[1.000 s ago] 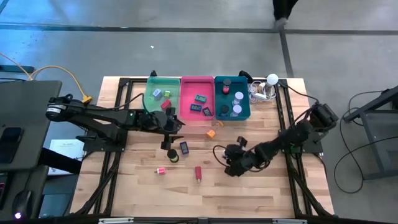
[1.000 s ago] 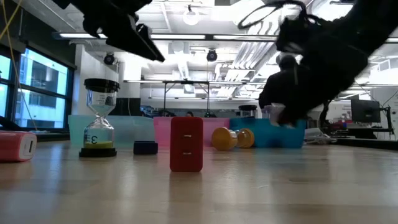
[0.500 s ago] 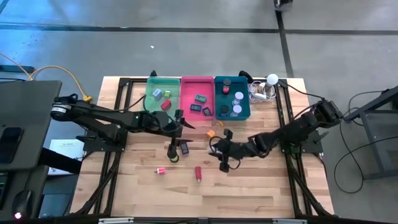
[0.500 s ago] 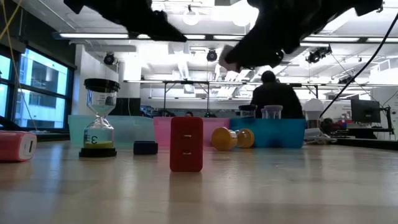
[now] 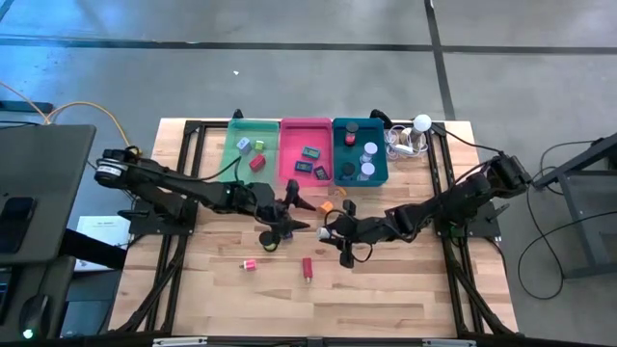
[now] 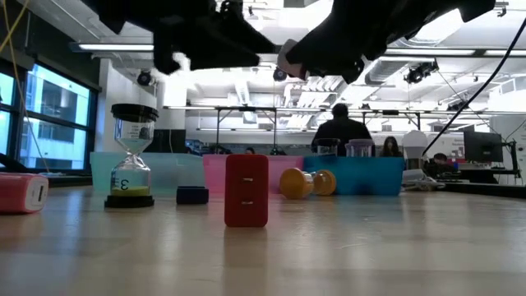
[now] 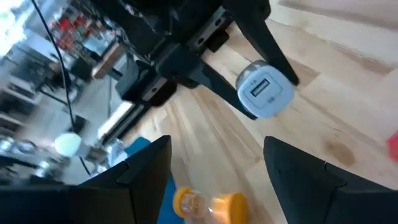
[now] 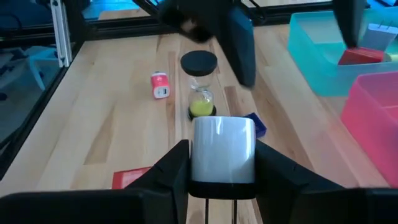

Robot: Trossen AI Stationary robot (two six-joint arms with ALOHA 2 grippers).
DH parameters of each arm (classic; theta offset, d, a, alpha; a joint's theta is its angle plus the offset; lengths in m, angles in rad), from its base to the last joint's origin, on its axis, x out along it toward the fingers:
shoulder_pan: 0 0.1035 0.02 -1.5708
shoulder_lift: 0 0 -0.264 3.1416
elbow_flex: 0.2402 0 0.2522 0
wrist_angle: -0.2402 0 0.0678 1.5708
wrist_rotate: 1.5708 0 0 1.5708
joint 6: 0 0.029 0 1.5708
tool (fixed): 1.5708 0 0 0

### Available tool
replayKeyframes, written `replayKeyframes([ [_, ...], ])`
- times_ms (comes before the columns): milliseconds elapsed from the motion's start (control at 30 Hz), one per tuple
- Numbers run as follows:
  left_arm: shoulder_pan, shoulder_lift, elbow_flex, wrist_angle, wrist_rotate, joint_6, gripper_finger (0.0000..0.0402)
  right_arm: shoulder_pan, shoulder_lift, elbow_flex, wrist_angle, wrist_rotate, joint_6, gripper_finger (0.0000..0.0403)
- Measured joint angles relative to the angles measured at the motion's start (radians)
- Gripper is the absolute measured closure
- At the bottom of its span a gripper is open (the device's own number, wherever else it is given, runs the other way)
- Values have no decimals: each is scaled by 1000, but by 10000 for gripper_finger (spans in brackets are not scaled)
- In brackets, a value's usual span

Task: Pick & Place Office items
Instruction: Put the white black adapter into the green bin

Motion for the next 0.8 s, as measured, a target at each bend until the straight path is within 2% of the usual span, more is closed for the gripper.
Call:
replayKeyframes([
  [267,-23,82,0,75,7,192,155,0,0,0,-2,0,0,281],
  [533,-88,117,0,142,7,295,155,-5,0,0,-9,-3,-5,280],
  [800,-89,137,0,227,-7,348,155,-19,0,0,-5,-30,-3,281],
])
